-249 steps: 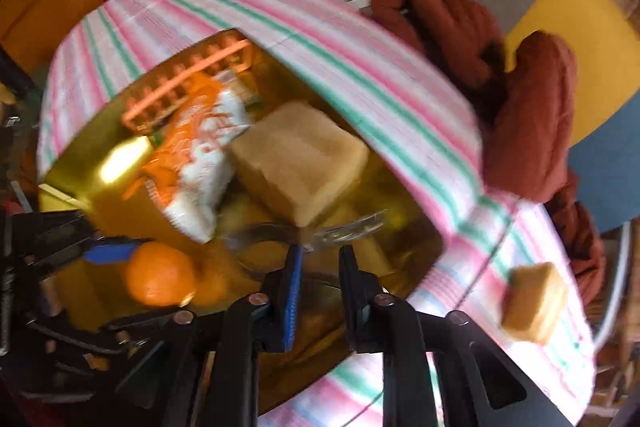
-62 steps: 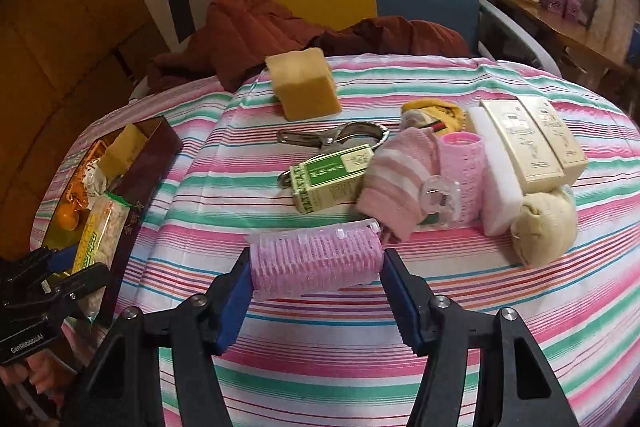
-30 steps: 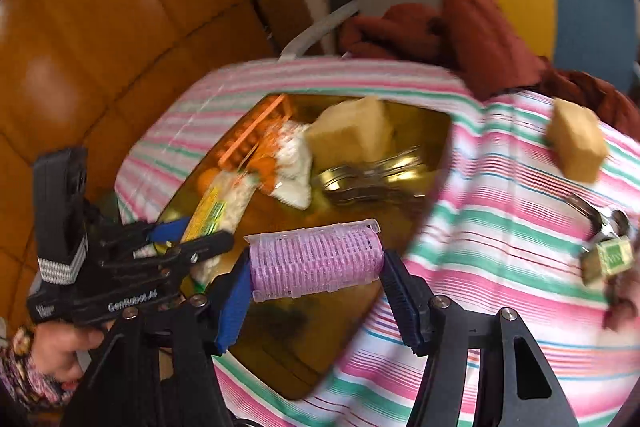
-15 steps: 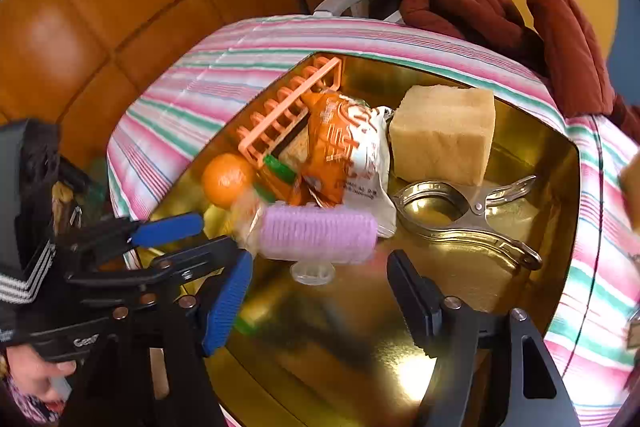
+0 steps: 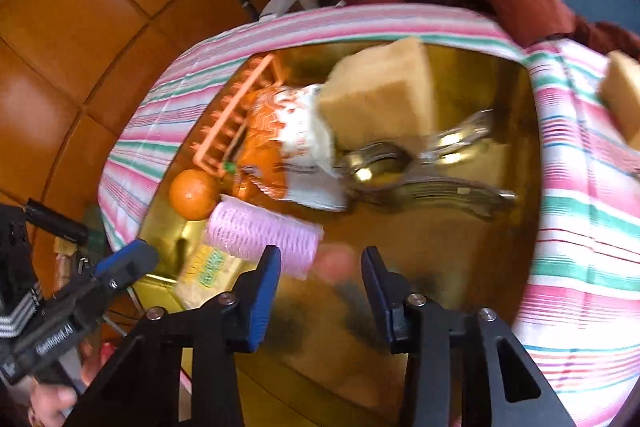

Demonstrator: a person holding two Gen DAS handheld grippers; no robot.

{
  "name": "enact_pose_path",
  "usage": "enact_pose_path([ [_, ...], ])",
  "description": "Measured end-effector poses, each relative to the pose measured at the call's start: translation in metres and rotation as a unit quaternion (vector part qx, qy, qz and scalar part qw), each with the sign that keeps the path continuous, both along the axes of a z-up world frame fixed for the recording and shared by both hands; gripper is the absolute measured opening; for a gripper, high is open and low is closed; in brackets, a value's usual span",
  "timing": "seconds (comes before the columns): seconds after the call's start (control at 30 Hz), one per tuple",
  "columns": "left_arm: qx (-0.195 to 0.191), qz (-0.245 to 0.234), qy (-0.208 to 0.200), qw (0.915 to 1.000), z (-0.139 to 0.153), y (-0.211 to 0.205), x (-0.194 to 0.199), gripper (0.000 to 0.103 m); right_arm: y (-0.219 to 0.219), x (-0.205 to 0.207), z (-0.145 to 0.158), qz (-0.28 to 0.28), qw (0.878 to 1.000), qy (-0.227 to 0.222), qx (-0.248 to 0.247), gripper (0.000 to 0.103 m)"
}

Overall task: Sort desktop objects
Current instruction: 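Open both tools to drop the packet and roller into the tray, then swing both open tools back from the tray toward the pile of items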

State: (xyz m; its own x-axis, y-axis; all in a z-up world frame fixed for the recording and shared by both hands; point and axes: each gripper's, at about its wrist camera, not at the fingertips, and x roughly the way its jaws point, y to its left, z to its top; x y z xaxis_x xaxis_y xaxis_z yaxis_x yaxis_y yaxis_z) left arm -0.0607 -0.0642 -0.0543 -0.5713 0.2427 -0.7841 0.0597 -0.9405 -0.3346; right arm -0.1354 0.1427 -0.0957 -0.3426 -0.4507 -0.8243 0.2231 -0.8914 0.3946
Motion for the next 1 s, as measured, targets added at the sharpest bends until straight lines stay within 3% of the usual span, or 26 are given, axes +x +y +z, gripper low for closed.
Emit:
enact_pose_path([
  [0.13,-0.003,0.006,0.003,1.0000,0.005,-0.003,0.001,0.051,-0.040,0.007,-0.003,0.072,0.997,0.005,0.002,0.044],
  [0.33,-0.006,-0.004,0.002,1.0000,0.007,0.008,0.001,0.051,-0.024,0.027,0.026,0.060,0.997,0.047,-0.011,0.044],
  [0.47,-0.007,-0.027,0.000,0.9996,0.008,0.030,0.001,0.053,0.014,0.041,0.042,0.025,0.998,0.060,-0.023,0.051],
  [0.63,-0.014,-0.072,0.007,0.9973,0.013,0.068,0.006,0.059,0.068,0.060,0.054,-0.022,0.997,0.069,-0.025,0.052],
  [1.0,-0.032,-0.185,-0.002,0.9823,0.016,0.168,0.024,0.062,0.217,0.103,0.039,-0.140,0.989,0.047,0.026,0.055],
])
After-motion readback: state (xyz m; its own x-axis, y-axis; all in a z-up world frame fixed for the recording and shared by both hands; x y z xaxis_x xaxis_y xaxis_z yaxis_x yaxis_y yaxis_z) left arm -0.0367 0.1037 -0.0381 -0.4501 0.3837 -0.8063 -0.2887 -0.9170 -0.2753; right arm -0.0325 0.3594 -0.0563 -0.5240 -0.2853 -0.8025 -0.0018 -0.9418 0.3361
